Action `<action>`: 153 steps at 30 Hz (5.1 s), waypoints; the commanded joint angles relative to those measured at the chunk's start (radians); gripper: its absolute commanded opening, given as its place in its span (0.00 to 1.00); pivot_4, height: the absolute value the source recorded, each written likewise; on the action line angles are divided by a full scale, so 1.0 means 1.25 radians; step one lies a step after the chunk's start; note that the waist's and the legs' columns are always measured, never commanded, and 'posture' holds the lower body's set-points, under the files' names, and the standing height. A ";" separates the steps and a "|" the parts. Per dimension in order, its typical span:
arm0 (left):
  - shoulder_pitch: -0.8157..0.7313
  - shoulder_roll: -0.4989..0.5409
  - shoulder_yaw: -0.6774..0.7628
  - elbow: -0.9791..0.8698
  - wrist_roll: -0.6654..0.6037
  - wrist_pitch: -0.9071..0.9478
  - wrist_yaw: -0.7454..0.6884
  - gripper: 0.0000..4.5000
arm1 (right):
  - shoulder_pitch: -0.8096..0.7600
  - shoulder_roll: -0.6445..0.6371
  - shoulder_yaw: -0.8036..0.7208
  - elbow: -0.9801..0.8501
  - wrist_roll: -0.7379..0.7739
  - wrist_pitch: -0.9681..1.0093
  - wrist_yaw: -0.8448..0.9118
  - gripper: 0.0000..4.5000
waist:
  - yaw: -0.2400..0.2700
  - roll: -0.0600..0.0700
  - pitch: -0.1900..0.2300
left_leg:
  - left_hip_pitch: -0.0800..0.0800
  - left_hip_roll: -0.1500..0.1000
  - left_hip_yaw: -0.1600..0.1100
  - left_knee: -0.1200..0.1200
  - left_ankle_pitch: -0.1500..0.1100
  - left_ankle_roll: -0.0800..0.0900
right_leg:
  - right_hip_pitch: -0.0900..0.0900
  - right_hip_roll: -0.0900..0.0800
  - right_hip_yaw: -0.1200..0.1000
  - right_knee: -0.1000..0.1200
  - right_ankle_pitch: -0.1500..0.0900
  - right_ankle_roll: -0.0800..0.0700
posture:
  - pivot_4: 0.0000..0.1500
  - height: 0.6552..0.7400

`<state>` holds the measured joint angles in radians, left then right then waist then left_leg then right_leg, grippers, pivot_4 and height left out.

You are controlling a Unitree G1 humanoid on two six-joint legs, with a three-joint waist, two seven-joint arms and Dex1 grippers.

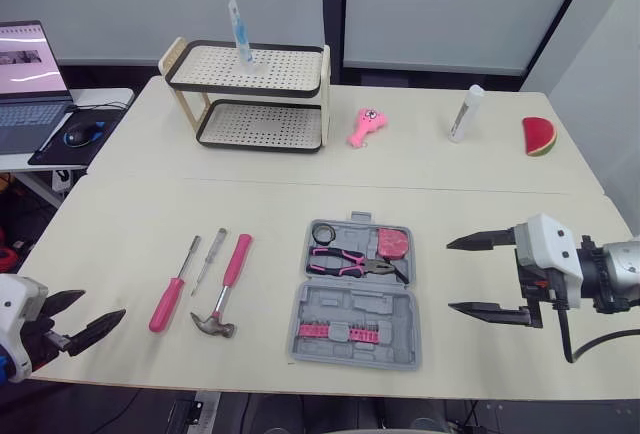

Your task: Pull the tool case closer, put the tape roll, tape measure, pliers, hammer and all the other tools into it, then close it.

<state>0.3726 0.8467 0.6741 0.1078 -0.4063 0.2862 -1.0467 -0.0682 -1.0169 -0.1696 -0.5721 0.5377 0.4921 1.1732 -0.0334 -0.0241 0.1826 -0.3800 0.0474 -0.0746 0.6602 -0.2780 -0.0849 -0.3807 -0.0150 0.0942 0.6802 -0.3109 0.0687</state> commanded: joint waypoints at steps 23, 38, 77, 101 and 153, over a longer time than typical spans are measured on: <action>-0.270 -0.240 -0.291 -0.293 0.024 0.313 0.478 0.67 | -0.099 0.028 0.092 -0.030 0.000 0.040 -0.066 1.00 | 0.002 -0.001 0.000 | -0.001 -0.001 -0.001 0.000 0.000 0.000 | 0.001 0.000 -0.001 0.000 0.001 0.000 | 1.00 0.94; -0.336 -0.268 -0.340 -0.206 0.085 0.335 0.554 0.67 | -0.045 0.016 0.086 -0.019 -0.035 0.003 -0.043 1.00 | 0.003 -0.001 0.000 | -0.001 -0.001 -0.002 0.001 0.000 0.000 | 0.001 0.000 -0.001 0.000 0.001 0.001 | 1.00 0.94; -0.325 -0.223 -0.273 -0.275 0.076 0.362 0.539 0.04 | -0.007 0.007 0.061 -0.057 -0.020 0.025 -0.076 1.00 | 0.002 -0.001 0.000 | -0.001 -0.001 -0.002 0.000 0.000 0.000 | 0.001 -0.001 -0.002 0.000 0.001 0.001 | 1.00 0.94; -0.238 -0.396 -0.505 -0.558 0.047 0.578 0.717 0.04 | -0.013 -0.028 0.067 -0.058 0.004 0.048 -0.051 1.00 | 0.003 -0.001 0.000 | 0.000 -0.003 -0.002 0.001 0.000 0.000 | 0.003 -0.002 -0.002 0.000 0.001 0.001 | 1.00 0.94; -0.959 0.049 -0.878 0.494 0.284 -1.162 -0.454 0.99 | 0.025 0.060 0.102 -0.183 0.043 0.181 -0.251 1.00 | 0.016 0.002 0.004 | -0.005 -0.002 -0.002 0.001 0.000 0.000 | -0.003 0.000 -0.003 0.000 0.001 -0.001 | 1.00 0.94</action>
<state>-0.7978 0.9102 -0.3607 0.6680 -0.0635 -1.0421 -1.6010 -0.0272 -0.9509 -0.0318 -0.7644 0.5622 0.6886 0.8856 -0.0134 -0.0212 0.1879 -0.3867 0.0445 -0.0774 0.6614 -0.2776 -0.0847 -0.3839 -0.0154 0.0905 0.6806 -0.3102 0.0680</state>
